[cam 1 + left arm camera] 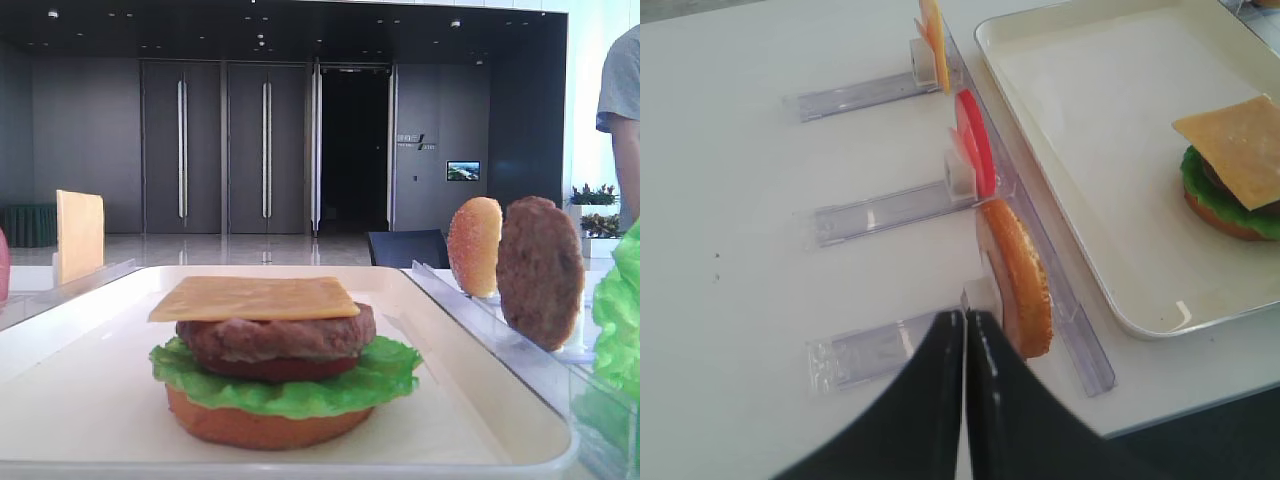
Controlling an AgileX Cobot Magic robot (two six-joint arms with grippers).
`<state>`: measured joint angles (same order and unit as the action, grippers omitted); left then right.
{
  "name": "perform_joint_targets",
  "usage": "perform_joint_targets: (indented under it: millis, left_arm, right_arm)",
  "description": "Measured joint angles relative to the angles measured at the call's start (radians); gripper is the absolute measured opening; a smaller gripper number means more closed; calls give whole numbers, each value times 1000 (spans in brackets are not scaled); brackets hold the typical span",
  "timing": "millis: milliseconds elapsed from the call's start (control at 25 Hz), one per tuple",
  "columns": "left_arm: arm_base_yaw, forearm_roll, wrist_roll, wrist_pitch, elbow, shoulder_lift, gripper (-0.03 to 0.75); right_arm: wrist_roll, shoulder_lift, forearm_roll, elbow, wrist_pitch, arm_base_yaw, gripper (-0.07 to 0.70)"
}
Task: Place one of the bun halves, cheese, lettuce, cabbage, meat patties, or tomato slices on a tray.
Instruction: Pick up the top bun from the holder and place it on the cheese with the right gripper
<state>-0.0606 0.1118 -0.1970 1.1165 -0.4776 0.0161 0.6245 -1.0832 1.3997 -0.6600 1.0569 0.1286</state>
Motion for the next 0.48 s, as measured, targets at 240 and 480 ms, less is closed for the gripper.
perform_joint_targets:
  millis: [240,480]
  left_arm:
    - [0,0,0,0,0,0,-1]
    - [0,0,0,0,0,0,-1]
  right_arm:
    - [98,0,81,84,-104,0,124]
    - [131,0,128,95,-181,94,125]
